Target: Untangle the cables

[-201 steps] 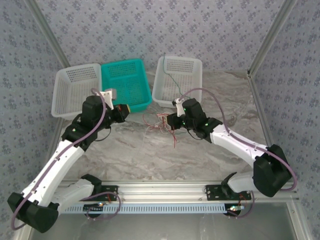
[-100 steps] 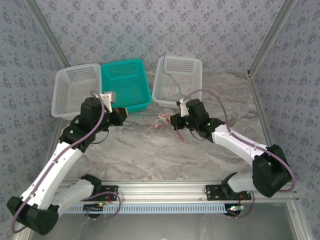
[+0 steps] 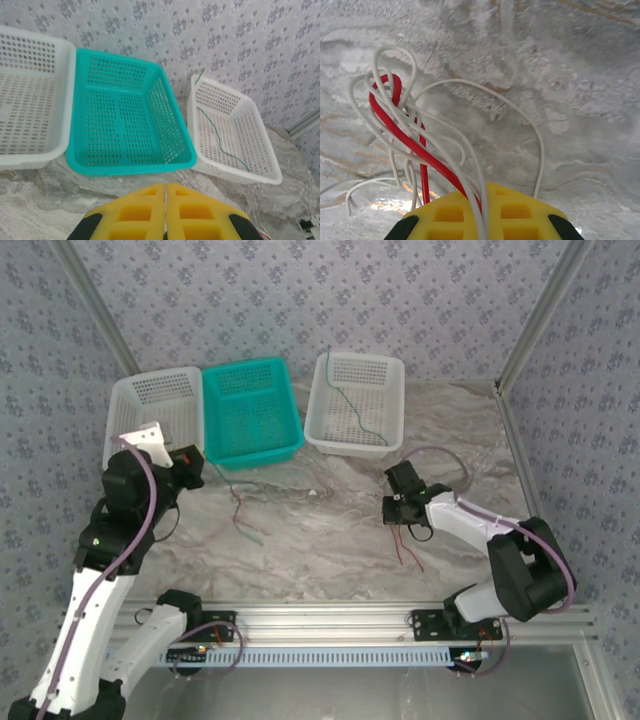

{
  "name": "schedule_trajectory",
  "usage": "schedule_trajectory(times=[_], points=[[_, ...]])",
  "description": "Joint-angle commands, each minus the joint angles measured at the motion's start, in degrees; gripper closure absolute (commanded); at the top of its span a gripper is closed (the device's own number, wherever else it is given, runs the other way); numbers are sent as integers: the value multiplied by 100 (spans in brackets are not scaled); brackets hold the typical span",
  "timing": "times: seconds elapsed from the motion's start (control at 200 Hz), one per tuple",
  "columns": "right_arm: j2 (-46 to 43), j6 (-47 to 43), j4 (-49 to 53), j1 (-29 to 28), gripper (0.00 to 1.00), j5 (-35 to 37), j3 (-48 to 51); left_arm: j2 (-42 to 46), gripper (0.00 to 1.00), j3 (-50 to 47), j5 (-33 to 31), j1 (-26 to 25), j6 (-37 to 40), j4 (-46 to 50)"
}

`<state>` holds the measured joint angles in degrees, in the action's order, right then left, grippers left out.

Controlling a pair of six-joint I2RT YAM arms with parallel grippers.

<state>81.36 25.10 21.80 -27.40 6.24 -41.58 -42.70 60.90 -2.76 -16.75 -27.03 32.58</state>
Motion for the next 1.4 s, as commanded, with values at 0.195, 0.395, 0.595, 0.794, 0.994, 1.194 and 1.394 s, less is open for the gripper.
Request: schedule_trajectory(times=[0.195,0.395,0.595,0.794,0.994,1.194,1.394], points=[[-130,-254,301,-303,39,-669,-516,-201,100,-206,483,32,70,-419],[-951,-371,476,-817,21,-466,-1174,-359,100,-323,820,32,-38,-635],[-1451,-318,82,-1204,21,-747,-1599,-419,100,-650,1088,24,-432,-1087],[-1218,821,-1226,-2222,28,-472,-1482,-421,100,-773,633,23,-667,-1109],[-112,1199,-1816,-3390,33,625,-1924,-398,100,-855,384,23,-740,-1136],[1221,816,-1627,-3693,33,913,-3013,-307,100,-905,321,27,-733,-1088],[2109,487,-1546,-3676,56,996,-3726,-221,100,-873,314,23,-672,-963]])
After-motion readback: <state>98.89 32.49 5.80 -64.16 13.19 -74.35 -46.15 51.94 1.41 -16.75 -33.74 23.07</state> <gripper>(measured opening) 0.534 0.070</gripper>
